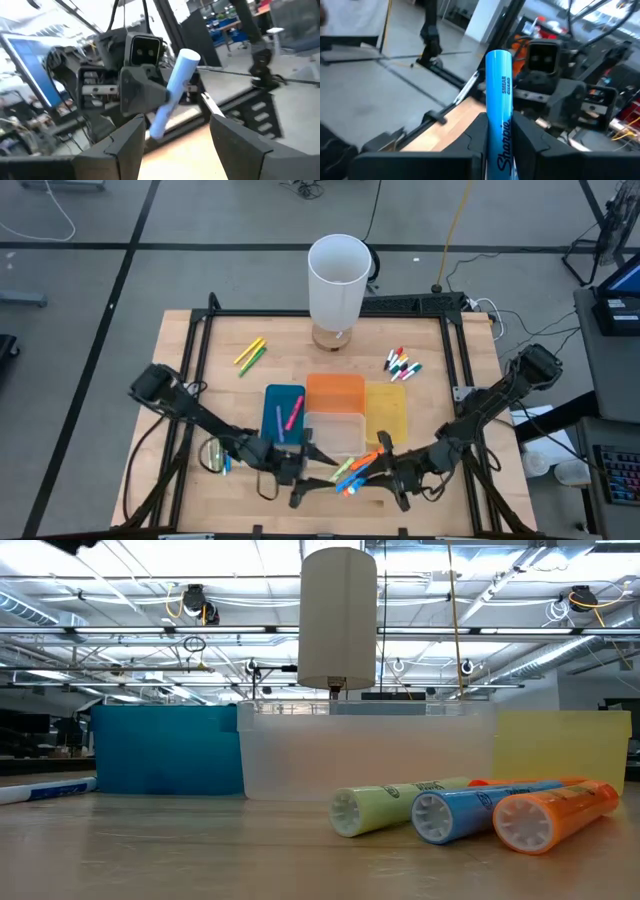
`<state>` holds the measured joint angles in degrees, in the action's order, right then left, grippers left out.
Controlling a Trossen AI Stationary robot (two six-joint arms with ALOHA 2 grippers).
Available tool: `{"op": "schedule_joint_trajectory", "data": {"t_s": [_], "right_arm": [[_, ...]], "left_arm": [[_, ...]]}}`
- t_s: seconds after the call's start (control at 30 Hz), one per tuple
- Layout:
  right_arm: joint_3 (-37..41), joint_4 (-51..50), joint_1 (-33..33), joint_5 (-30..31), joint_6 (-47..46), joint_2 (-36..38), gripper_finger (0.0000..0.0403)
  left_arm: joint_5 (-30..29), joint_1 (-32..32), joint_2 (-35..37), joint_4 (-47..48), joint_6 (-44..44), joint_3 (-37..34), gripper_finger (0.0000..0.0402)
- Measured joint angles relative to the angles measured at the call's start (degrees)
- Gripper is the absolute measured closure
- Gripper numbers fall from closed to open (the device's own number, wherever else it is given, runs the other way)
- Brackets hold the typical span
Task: Pick & Place Markers
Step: Put the large right blue highlighter pen into the blue bin
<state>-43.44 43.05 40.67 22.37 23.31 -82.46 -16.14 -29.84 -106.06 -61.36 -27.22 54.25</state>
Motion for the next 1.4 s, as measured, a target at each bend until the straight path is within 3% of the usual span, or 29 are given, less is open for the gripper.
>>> {"op": "schedule_joint_trajectory", "data": {"t_s": [0.47,0.77,0.9,1.13,1.3,1.4], "right_arm": [[0.6,0.4,-0.7,-0.1,0.0,0.0,0.0356],[0.7,0.2,-0.7,-0.2,-0.1,0.0,0.0356],[0.7,0.2,-0.4,-0.2,0.0,0.0,0.0356],[0.6,0.4,0.0,-0.4,-0.1,0.0,0.0356],[0.4,0.8,-0.1,-0.1,-2.4,0.0,0.0353],[0.3,-0.9,-0.2,0.6,-6.7,0.2,0.0307]], "left_arm": [[2.0,2.2,-10.3,7.1,-2.3,18.2,0.0174],[2.7,3.1,-12.3,7.5,-2.7,21.3,0.0178],[2.6,2.2,-12.3,7.8,-7.2,21.3,0.0214],[2.1,0.3,-11.8,8.2,-12.9,21.3,0.0341],[0.5,-0.2,-9.4,10.3,-9.2,21.3,0.0341],[-7.1,-2.0,-7.1,13.9,-8.3,21.2,0.0341]]}}
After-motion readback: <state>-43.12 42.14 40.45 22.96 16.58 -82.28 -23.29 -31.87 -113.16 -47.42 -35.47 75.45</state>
